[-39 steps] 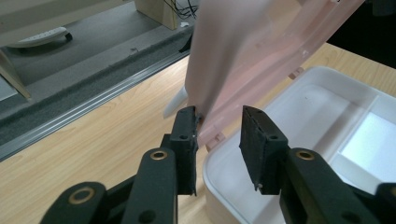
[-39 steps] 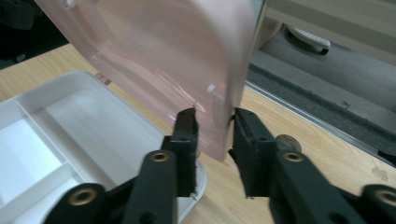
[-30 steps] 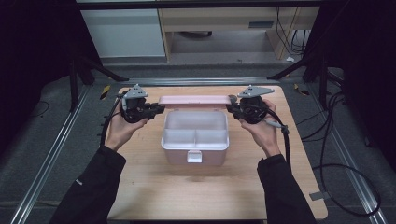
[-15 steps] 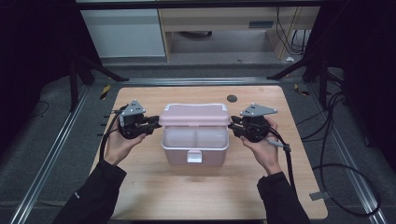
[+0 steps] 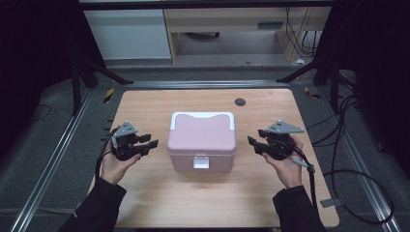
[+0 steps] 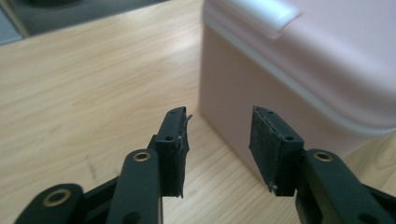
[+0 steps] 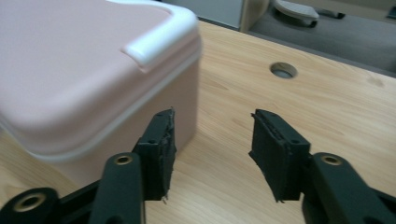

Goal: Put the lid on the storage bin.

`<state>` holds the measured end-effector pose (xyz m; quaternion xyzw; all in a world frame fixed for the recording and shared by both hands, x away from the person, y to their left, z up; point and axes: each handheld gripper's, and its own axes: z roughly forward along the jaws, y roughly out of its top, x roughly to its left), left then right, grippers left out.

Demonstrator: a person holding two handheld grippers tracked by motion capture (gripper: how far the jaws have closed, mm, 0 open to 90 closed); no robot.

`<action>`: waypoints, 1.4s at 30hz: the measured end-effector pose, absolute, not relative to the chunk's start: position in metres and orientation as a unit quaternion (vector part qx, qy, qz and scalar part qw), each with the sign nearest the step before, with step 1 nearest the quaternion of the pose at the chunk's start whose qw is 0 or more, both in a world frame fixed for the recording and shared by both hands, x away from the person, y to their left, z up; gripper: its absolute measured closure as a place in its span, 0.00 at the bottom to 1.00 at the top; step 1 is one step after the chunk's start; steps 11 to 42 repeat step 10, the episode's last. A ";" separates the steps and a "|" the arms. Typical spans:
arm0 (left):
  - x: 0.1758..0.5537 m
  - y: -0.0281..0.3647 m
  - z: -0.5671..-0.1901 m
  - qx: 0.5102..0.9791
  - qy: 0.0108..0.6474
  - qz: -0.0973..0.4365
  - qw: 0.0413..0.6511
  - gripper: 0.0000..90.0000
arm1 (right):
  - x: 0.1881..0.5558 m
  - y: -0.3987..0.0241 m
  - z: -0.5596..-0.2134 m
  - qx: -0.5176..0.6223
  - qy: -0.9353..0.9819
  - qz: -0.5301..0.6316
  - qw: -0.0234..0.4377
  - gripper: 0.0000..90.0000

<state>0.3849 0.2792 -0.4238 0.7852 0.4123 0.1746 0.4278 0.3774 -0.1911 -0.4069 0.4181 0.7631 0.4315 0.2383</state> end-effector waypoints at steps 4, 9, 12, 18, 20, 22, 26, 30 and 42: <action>0.382 0.293 -0.435 0.779 0.434 0.169 0.421 0.56 | 0.373 -0.207 -0.418 0.436 0.760 0.415 0.245 0.45; 0.383 0.308 -0.453 0.777 0.452 0.177 0.400 0.46 | 0.365 -0.223 -0.438 0.456 0.762 0.389 0.244 0.40; 0.384 0.311 -0.458 0.777 0.459 0.176 0.394 0.44 | 0.364 -0.226 -0.442 0.461 0.763 0.381 0.244 0.39; 0.384 0.311 -0.458 0.777 0.459 0.176 0.394 0.44 | 0.364 -0.226 -0.442 0.461 0.763 0.381 0.244 0.39; 0.384 0.311 -0.458 0.777 0.459 0.176 0.394 0.44 | 0.364 -0.226 -0.442 0.461 0.763 0.381 0.244 0.39; 0.384 0.311 -0.458 0.777 0.459 0.176 0.394 0.44 | 0.364 -0.226 -0.442 0.461 0.763 0.381 0.244 0.39; 0.384 0.311 -0.458 0.777 0.459 0.176 0.394 0.44 | 0.364 -0.226 -0.442 0.461 0.763 0.381 0.244 0.39; 0.384 0.311 -0.458 0.777 0.459 0.176 0.394 0.44 | 0.364 -0.226 -0.442 0.461 0.763 0.381 0.244 0.39; 0.384 0.311 -0.458 0.777 0.459 0.176 0.394 0.44 | 0.364 -0.226 -0.442 0.461 0.763 0.381 0.244 0.39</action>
